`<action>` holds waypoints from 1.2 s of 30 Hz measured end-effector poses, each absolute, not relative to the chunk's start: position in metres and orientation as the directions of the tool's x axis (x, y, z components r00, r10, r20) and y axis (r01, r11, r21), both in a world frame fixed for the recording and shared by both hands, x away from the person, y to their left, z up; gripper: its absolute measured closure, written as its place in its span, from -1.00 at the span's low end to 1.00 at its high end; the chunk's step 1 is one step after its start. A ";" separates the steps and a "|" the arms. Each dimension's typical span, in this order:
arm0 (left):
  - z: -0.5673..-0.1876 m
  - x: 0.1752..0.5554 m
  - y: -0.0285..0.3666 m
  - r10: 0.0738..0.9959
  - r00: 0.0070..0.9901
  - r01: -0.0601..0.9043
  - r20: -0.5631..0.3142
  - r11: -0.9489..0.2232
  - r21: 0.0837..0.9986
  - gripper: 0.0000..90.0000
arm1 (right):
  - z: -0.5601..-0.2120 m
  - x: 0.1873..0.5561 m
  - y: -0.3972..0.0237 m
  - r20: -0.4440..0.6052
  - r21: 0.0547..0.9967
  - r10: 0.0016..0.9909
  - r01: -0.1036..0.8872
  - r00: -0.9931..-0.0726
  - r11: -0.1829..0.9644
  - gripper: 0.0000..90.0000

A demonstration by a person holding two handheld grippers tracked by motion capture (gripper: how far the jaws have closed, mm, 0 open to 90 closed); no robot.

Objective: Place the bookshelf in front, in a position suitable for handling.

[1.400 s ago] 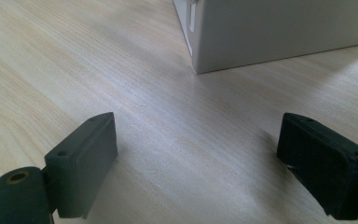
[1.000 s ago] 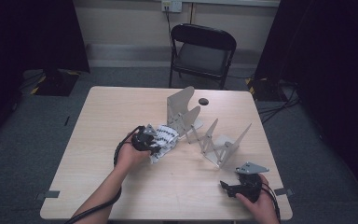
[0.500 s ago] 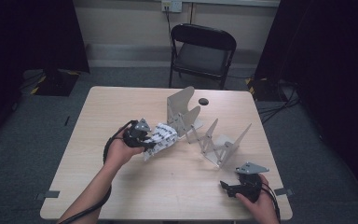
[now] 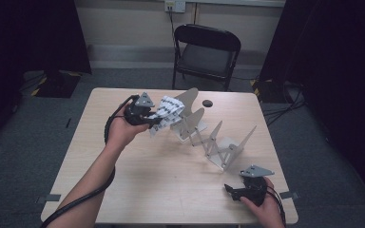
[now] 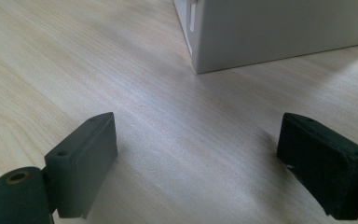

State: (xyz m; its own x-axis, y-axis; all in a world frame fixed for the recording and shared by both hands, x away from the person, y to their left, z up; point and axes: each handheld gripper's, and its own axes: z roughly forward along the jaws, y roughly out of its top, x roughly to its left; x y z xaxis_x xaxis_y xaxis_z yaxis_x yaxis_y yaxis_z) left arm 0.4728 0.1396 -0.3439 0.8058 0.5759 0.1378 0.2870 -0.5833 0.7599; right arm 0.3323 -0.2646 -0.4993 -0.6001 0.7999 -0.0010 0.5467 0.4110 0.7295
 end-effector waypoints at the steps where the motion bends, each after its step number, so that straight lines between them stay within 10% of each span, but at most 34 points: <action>1: -0.347 0.478 0.136 0.573 0.808 0.294 0.138 -0.595 0.748 0.61 | -0.499 0.332 -0.265 -0.001 0.730 0.800 0.547 -0.600 0.411 -0.75; 36: -0.462 0.462 0.130 0.588 0.809 0.451 0.019 -0.640 0.621 0.61 | -0.499 0.332 -0.265 -0.001 0.730 0.799 0.546 -0.601 0.411 -0.75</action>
State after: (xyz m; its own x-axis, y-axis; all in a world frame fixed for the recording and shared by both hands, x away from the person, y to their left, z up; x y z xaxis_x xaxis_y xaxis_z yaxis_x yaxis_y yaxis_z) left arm 0.4618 0.1301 -0.4616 0.8086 0.5880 0.0188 0.4513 -0.6405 0.6214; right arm 0.3323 -0.2646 -0.4993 -0.6011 0.7992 -0.0009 0.5460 0.4114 0.7298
